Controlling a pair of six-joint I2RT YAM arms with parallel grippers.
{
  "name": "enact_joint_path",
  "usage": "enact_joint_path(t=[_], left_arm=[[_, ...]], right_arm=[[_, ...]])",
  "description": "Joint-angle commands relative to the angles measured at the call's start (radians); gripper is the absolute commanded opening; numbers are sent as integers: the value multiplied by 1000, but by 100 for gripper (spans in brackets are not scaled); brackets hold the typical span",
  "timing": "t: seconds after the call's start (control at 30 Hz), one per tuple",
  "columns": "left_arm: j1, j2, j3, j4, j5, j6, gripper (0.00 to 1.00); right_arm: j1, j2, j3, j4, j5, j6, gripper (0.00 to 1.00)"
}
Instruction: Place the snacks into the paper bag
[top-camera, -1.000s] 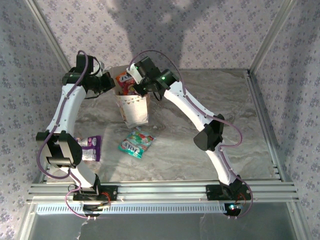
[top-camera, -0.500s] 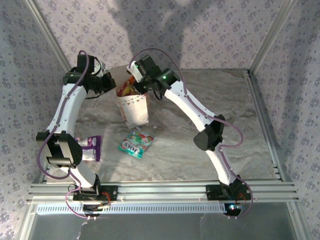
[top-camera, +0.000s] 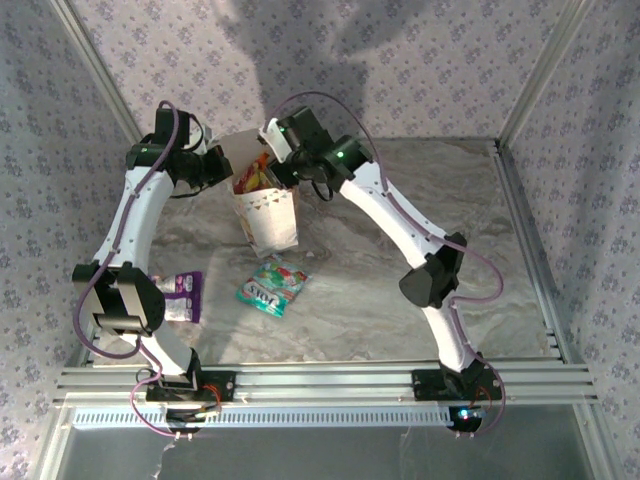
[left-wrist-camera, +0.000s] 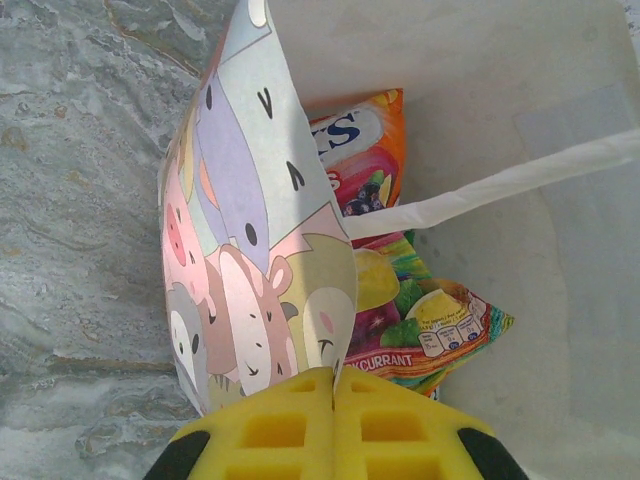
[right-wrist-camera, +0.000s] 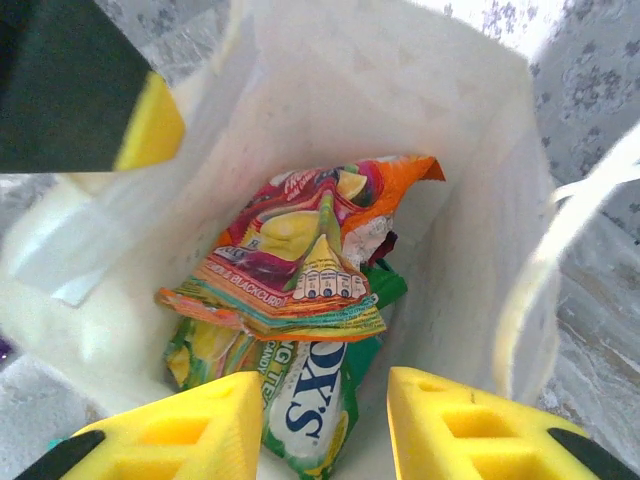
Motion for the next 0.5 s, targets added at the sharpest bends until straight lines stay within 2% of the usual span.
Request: enact_joint_path(t=[0.0,0.17,0.47], left_arm=[[-12,-14,24,-42,14,13,6],[-19,-26,22,-50,8,12,7],[-36,-46,-7,-56,-15,1,8]], right_arm=[[10,-89,-29,24,-18,42,39],[14,-204,-181,55,-20,75,41],[27,-570,-721,253,33,209,52]])
